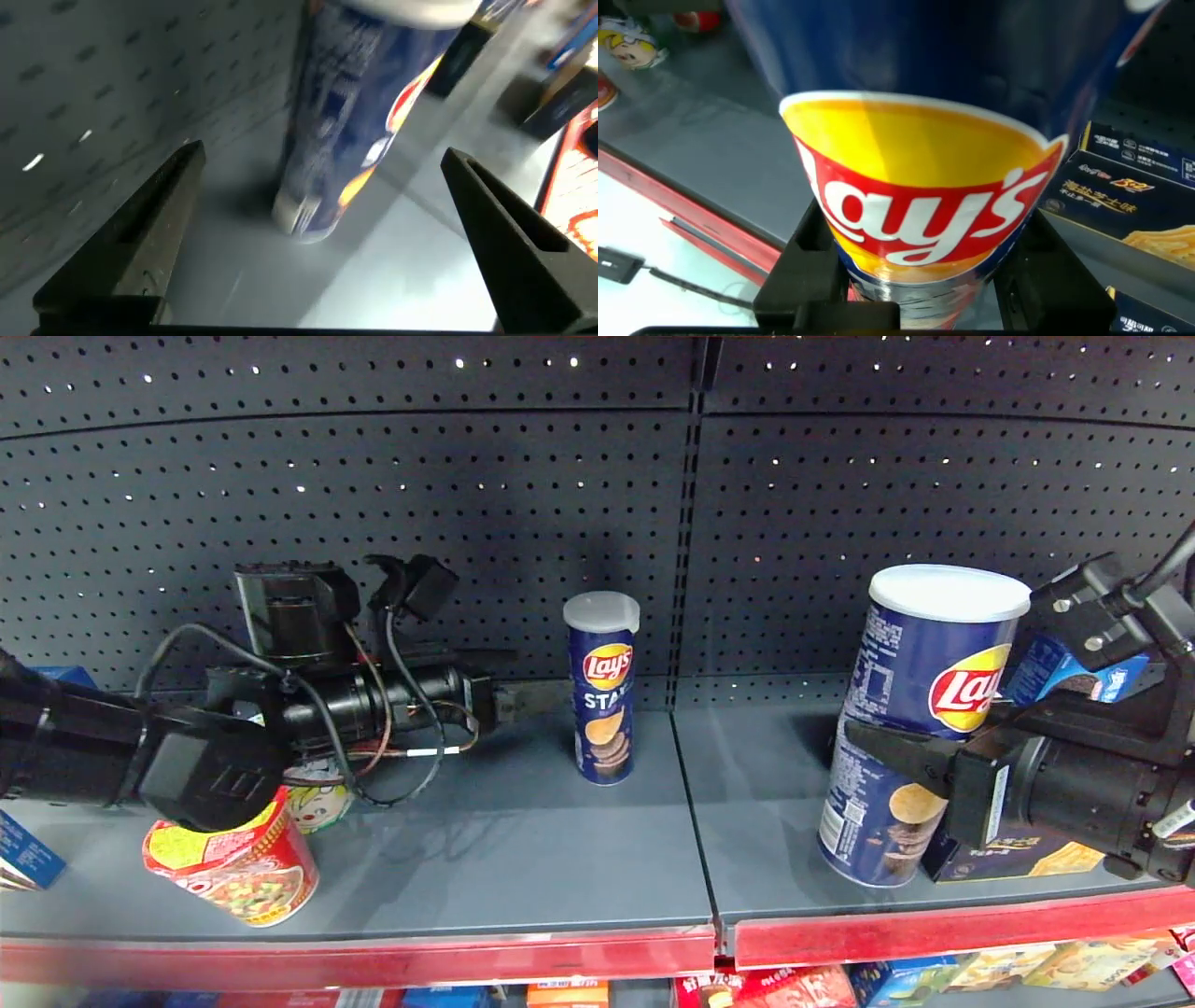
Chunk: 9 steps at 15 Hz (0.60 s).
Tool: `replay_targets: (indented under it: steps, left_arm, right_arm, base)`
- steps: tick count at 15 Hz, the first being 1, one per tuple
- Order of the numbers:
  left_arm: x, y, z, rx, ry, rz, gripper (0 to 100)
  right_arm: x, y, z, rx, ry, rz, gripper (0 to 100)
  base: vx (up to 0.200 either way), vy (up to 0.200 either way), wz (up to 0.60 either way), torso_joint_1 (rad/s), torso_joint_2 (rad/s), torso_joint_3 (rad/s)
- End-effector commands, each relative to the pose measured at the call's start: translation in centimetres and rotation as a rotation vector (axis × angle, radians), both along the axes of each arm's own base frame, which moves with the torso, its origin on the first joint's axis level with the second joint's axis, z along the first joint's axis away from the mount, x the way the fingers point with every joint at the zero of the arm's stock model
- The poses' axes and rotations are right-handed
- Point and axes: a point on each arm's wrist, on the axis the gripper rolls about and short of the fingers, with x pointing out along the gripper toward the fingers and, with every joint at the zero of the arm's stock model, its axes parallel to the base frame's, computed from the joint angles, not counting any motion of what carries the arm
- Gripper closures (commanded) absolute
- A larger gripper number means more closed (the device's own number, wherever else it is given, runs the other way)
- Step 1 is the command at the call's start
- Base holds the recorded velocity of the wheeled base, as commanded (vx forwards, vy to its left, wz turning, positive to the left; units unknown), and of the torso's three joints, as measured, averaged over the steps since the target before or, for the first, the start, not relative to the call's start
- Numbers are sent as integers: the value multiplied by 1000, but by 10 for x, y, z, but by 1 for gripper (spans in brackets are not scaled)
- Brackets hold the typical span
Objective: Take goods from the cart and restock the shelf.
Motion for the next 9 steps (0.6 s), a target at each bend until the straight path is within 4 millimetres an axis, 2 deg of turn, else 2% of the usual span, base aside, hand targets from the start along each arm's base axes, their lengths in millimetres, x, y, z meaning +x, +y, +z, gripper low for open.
replay_targets:
  steps: [1, 6, 9]
  left_arm:
    - [12, -8, -21, 1, 38, -22, 0]
    - [17, -11, -24, -8, 40, -85, 0]
    - [26, -22, -33, -18, 30, -144, 0]
  right_arm:
    - [1, 1, 0, -2, 2, -2, 100]
    - [3, 2, -1, -4, 4, -2, 100]
    - [4, 3, 4, 6, -8, -2, 100]
  base:
    - [0, 0, 0, 0, 0, 0]
    - [0, 0, 0, 0, 0, 0]
    - [0, 0, 0, 0, 0, 0]
